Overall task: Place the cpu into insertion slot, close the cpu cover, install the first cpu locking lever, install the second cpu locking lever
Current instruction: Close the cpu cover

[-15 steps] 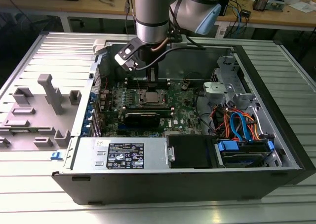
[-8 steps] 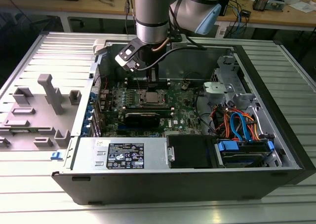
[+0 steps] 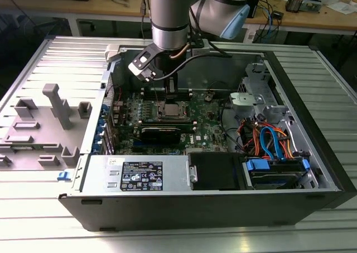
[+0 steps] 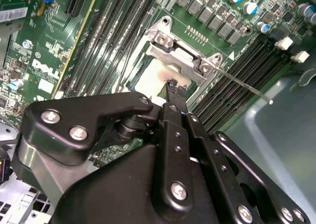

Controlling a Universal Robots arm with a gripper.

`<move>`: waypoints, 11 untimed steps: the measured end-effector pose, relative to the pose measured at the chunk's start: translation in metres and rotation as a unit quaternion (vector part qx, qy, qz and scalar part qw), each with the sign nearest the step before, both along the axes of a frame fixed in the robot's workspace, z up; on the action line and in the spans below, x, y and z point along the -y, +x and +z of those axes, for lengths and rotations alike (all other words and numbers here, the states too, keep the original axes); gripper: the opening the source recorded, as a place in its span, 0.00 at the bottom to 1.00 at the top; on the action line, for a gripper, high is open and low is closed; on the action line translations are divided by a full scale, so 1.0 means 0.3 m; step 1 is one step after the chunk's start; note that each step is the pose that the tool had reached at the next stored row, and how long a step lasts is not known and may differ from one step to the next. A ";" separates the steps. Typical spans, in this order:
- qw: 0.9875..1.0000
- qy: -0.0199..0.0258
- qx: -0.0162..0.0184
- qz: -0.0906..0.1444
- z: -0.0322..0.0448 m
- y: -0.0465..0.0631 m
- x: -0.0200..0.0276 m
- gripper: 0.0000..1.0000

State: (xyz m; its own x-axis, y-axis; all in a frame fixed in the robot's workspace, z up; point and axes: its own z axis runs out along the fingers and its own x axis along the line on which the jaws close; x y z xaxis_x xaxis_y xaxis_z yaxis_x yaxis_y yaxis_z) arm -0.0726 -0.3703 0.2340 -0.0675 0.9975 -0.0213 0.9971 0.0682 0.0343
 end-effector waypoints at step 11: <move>1.000 0.002 0.000 0.000 -0.004 -0.003 0.000 0.11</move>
